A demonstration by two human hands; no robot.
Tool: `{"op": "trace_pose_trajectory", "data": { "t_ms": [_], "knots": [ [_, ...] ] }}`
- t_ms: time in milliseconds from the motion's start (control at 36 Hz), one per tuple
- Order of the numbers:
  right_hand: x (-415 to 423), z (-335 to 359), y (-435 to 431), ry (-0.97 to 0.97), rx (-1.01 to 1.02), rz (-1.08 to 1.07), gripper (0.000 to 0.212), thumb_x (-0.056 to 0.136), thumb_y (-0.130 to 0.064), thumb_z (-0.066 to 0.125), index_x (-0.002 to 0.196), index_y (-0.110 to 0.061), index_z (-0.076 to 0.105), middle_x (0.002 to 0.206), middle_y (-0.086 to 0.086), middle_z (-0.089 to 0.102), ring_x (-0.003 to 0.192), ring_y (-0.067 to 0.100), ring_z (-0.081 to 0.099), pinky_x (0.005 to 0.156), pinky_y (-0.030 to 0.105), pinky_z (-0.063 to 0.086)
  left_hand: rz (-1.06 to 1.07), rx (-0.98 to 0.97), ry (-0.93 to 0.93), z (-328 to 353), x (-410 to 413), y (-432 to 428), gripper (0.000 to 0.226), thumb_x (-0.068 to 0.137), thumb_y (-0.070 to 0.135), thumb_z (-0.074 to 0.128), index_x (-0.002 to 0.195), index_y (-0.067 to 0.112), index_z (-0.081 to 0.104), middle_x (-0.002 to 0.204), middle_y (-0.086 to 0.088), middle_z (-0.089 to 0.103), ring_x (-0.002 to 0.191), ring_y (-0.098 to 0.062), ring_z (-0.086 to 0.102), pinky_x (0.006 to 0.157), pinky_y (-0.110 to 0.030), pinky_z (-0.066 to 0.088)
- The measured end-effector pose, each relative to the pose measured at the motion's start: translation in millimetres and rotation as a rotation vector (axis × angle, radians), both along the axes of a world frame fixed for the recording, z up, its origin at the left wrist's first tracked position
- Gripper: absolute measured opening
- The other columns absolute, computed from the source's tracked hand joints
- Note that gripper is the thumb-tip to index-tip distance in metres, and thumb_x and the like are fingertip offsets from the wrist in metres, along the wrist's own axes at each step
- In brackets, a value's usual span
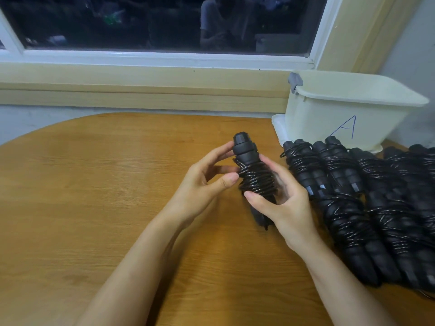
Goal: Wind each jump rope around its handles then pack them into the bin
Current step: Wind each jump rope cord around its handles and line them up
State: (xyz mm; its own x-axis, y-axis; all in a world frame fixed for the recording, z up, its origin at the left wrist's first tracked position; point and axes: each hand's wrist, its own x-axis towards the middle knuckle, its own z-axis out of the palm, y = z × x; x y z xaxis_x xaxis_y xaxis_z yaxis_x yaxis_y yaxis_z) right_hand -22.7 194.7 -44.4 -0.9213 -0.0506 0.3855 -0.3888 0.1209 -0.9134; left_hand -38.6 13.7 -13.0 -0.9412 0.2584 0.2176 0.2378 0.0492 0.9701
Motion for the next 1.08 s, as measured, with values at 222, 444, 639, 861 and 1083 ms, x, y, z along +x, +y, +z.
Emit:
{"op": "trace_pose_trajectory", "data": {
  "t_ms": [222,444,639,861,1083],
  "knots": [
    [-1,-4,-1,-0.130,-0.117,0.111,0.068,0.073,-0.036,0.078,0.136,-0.028,0.055,0.128,-0.005,0.065,0.122,0.023,0.060,0.096,0.060,0.050,-0.007,0.074,-0.074,-2,-1,1,0.059,0.083,0.020,0.062,0.137,0.026,0.041,0.119,-0.002,0.067,0.110,-0.007,0.064,0.084,-0.017,0.050],
    [-1,-6,-4,-0.111,-0.012,0.152,0.062,0.089,-0.037,0.071,0.144,-0.034,0.042,0.145,-0.016,0.052,0.137,0.001,0.043,0.112,0.023,0.038,0.115,0.076,-0.100,-4,-3,4,0.076,0.084,0.015,0.068,0.151,0.019,0.034,0.124,-0.005,0.061,0.095,0.007,0.065,0.077,-0.008,0.048],
    [0,-14,-14,-0.046,0.148,0.044,0.080,0.085,-0.036,0.074,0.152,-0.024,0.034,0.150,-0.013,0.041,0.138,-0.002,0.037,0.109,0.013,0.033,0.226,0.058,-0.096,-6,-1,10,0.062,0.079,0.018,0.075,0.136,0.022,0.052,0.110,0.006,0.066,0.081,0.000,0.067,0.072,-0.014,0.052],
    [3,-7,-10,0.011,0.093,0.045,0.072,0.083,-0.023,0.074,0.145,-0.035,0.039,0.134,-0.028,0.055,0.127,-0.006,0.049,0.100,0.010,0.039,0.159,0.087,-0.164,-5,-3,6,0.071,0.064,0.024,0.081,0.129,0.025,0.053,0.111,-0.002,0.073,0.105,-0.024,0.067,0.091,-0.032,0.056],
    [3,-5,-10,0.085,0.069,0.076,0.060,0.087,-0.019,0.069,0.141,-0.034,0.047,0.141,-0.008,0.056,0.133,0.007,0.049,0.108,0.021,0.041,0.120,0.167,-0.210,-5,-5,1,0.069,0.064,0.018,0.081,0.128,0.024,0.055,0.108,-0.009,0.074,0.109,-0.032,0.065,0.086,-0.025,0.056]
  ]
}}
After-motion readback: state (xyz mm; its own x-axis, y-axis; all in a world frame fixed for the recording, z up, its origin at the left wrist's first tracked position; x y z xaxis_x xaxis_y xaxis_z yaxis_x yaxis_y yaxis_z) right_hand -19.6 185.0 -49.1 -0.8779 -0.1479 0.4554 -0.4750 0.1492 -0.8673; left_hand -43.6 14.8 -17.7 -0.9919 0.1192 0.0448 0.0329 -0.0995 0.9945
